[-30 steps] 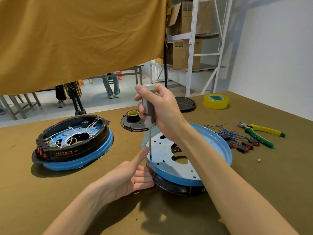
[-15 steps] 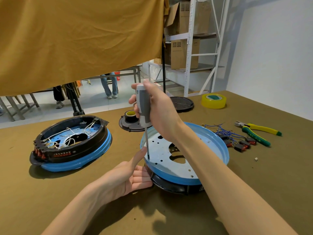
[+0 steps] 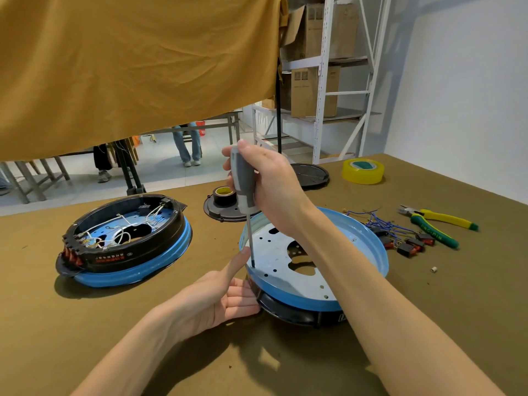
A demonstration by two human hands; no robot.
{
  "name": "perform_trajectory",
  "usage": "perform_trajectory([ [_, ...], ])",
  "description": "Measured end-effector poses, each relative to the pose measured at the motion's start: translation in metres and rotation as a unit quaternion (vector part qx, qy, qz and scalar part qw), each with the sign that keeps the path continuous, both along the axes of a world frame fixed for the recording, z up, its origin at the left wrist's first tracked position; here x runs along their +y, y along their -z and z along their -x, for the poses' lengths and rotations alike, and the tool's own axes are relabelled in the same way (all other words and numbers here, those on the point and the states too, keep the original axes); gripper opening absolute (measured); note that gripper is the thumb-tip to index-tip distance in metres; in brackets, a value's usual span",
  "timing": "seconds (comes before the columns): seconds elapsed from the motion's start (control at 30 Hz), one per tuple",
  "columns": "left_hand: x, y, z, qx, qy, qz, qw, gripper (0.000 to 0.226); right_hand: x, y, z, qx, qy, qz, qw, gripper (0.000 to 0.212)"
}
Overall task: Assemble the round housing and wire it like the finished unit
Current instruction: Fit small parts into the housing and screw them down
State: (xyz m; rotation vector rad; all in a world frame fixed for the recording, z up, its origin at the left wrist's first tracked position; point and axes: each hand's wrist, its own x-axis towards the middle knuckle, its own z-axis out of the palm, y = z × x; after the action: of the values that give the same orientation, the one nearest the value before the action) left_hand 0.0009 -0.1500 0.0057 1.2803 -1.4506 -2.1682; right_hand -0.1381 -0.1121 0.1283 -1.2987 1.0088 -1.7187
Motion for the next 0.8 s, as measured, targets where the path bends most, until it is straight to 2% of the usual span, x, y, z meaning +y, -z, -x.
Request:
perform_trajectory([
  [0.07,-0.001,0.001,0.000,0.001,0.001,0.001,1.000,0.102,-0.001,0.002,-0.001,0.000,0.016,0.019,1.000,0.019],
  [0.17,-0.003,0.003,-0.001,0.001,0.007,-0.001,1.000,0.104,0.000,0.004,0.000,0.007,0.032,0.035,0.999,0.020],
  [0.3,-0.005,0.004,-0.001,0.009,0.012,-0.005,1.000,0.105,0.001,0.000,0.003,-0.015,-0.018,0.013,1.000,0.034],
  [0.37,-0.007,0.006,-0.002,0.010,0.015,-0.007,1.000,0.106,0.002,-0.001,0.005,0.014,-0.007,0.014,1.000,0.037],
  [0.43,-0.009,0.006,-0.003,0.011,0.021,-0.012,1.000,0.107,0.008,0.001,0.010,0.103,0.055,0.032,0.993,0.035],
  [0.57,-0.008,0.004,-0.005,0.012,0.035,-0.007,0.999,0.104,0.029,-0.004,0.029,0.269,0.145,0.028,0.952,0.034],
  [0.7,-0.001,-0.001,-0.006,0.009,0.033,-0.006,0.999,0.103,0.048,-0.030,0.037,0.432,0.132,-0.018,0.892,0.027],
  [0.8,0.005,-0.003,-0.007,0.010,0.025,0.000,1.000,0.101,0.056,-0.045,0.039,0.533,0.096,-0.037,0.840,0.031],
])
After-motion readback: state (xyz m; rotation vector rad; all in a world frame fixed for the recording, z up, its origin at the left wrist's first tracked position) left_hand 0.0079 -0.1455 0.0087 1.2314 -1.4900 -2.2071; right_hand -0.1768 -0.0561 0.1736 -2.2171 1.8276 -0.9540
